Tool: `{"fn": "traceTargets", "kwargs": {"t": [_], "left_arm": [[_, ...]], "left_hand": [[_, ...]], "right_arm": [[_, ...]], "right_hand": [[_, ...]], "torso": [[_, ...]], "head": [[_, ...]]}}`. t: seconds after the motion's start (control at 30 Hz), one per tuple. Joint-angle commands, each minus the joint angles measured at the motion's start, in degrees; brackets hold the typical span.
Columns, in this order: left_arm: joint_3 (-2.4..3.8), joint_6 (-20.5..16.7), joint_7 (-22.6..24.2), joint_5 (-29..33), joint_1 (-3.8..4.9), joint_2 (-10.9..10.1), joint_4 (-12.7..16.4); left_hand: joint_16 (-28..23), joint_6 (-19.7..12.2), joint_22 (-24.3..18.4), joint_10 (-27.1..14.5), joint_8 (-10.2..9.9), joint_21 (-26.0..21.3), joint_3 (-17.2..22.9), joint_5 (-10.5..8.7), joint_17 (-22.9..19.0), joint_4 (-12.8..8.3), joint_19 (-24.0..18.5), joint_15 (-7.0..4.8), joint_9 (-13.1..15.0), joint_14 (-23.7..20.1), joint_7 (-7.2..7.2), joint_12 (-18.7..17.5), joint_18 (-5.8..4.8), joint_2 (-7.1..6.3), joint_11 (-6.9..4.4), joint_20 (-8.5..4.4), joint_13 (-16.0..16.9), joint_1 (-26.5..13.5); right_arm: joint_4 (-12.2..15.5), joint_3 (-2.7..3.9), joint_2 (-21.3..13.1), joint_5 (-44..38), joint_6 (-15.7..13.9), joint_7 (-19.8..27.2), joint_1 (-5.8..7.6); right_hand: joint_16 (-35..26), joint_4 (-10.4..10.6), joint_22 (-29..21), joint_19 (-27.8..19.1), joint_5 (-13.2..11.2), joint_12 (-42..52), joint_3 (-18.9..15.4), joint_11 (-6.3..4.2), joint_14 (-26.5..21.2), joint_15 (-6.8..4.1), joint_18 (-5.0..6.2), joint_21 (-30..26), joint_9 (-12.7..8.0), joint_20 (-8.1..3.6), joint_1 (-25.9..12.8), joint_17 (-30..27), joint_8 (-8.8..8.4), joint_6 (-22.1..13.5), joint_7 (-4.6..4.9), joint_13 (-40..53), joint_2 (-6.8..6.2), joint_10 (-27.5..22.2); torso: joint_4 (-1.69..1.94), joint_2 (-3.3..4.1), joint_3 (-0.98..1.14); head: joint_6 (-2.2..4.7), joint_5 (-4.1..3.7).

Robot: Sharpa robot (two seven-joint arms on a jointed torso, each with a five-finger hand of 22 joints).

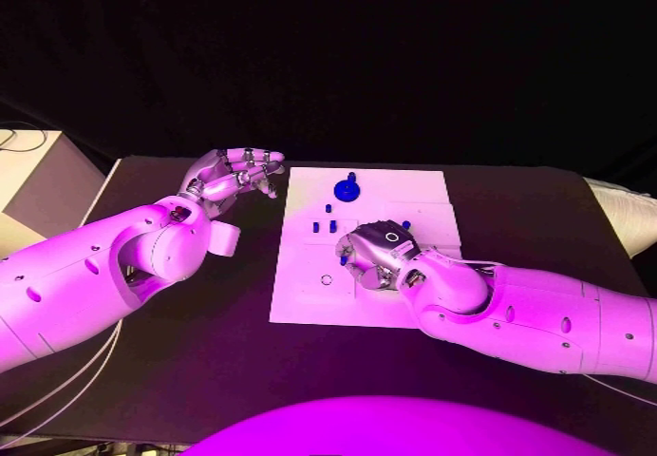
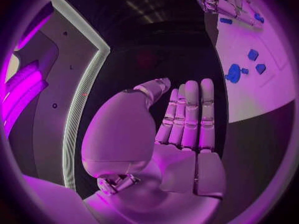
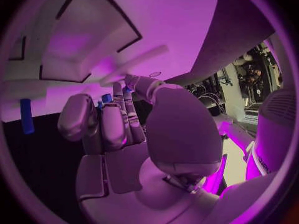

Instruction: Assemble the parts on the task board

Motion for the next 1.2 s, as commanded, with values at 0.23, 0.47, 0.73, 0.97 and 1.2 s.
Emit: {"fn": "traceTargets", "kwargs": {"t": [0.23, 0.47, 0.73, 0.97, 1.2], "left_arm": [[0.05, 0.3, 0.2, 0.3, 0.01, 0.1, 0.1], [0.05, 0.3, 0.2, 0.3, -0.01, 0.1, 0.0], [0.05, 0.4, 0.3, 0.3, -0.09, 0.1, 0.0], [0.05, 0.5, 0.3, 0.3, -0.16, 0.1, 0.0], [0.05, 0.5, 0.3, 0.4, -0.19, 0.2, -0.1]], "left_hand": [[-0.5, 0.1, -0.2, -0.4, 0.4, -0.3, -0.5, 0.18, -0.1, 0.1, 0.4, -0.27, -0.1, 0.2, 0.13, 0.3, 0.83, 0.22, -0.09, -0.06, -0.1, 0.8], [-0.5, 0.1, -0.2, -0.4, 0.4, -0.3, -0.5, 0.18, -0.1, 0.1, 0.4, -0.27, -0.1, 0.2, 0.13, 0.3, 0.83, 0.22, -0.09, -0.06, -0.1, 0.8], [-0.5, 0.1, -0.2, -0.4, 0.4, -0.3, -0.5, 0.18, -0.1, 0.1, 0.4, -0.27, -0.1, 0.2, 0.13, 0.3, 0.83, 0.22, -0.09, -0.06, -0.1, 0.8], [-0.5, 0.1, -0.2, -0.4, 0.4, -0.3, -0.5, 0.18, -0.1, 0.1, 0.4, -0.27, -0.1, 0.2, 0.13, 0.3, 0.83, 0.22, -0.09, -0.06, -0.1, 0.8], [-0.5, 0.1, -0.3, -0.4, 0.4, -0.4, -0.5, 0.17, -0.2, 0.1, 0.5, -0.28, -0.1, 0.2, 0.13, 0.4, 0.83, 0.28, -0.10, -0.08, -0.2, 0.9]], "right_arm": [[0.1, -0.08, -0.5, 0.0, -0.5, -1.2, -0.12], [0.6, -0.07, -0.9, 0.0, -2.4, -1.4, -0.12], [3.5, 0.62, -4.0, 2.6, -3.6, -1.0, 0.19], [5.1, 1.54, -8.1, 10.6, 0.1, 1.4, 3.64], [4.1, 1.98, -11.5, 14.5, 4.7, 4.2, 7.73]], "right_hand": [[-1.6, -0.3, -3.8, -1.6, -0.2, 1.0, -2.5, 0.50, -0.8, 0.89, 1.65, -4.1, -0.6, 0.41, 0.9, -3.1, -2.14, -2.8, -0.19, 0.0, -0.58, -4.0], [-2.4, -0.2, -5.6, -2.2, 0.1, 1.5, -4.4, 0.72, -1.3, 1.06, 1.99, -6.1, -1.0, 0.56, 1.7, -4.7, -3.14, -3.8, -0.23, 0.0, -0.41, -5.9], [-2.3, 0.6, -4.1, -1.0, 1.2, 4.1, -4.6, 0.19, -1.0, 0.67, 1.67, -4.9, -1.1, 0.26, 2.1, -4.9, -3.45, -3.2, -0.03, 0.2, -0.24, -3.9], [0.1, 1.6, 0.4, 1.2, 2.3, 5.3, -3.9, -0.33, 0.3, 0.25, 0.69, -0.4, -1.1, -0.14, 1.0, -1.4, -3.43, -2.2, 0.66, 0.0, -0.84, -1.5], [1.7, 1.5, 2.2, 1.9, 3.4, 5.0, -7.9, -0.45, 0.7, 0.21, 0.34, 1.2, -1.2, -0.24, -0.1, 0.5, -3.72, -2.2, -0.07, -0.1, -0.92, -1.9]], "torso": [[0.05, -0.02, 0.00], [0.03, -0.02, -0.04], [0.01, -0.19, -0.08], [-0.13, -0.11, -0.05], [-0.07, -0.09, -0.03]], "head": [[0.20, -0.10], [0.43, -0.23], [1.15, -0.90], [2.12, -1.59], [2.79, -2.18]]}}
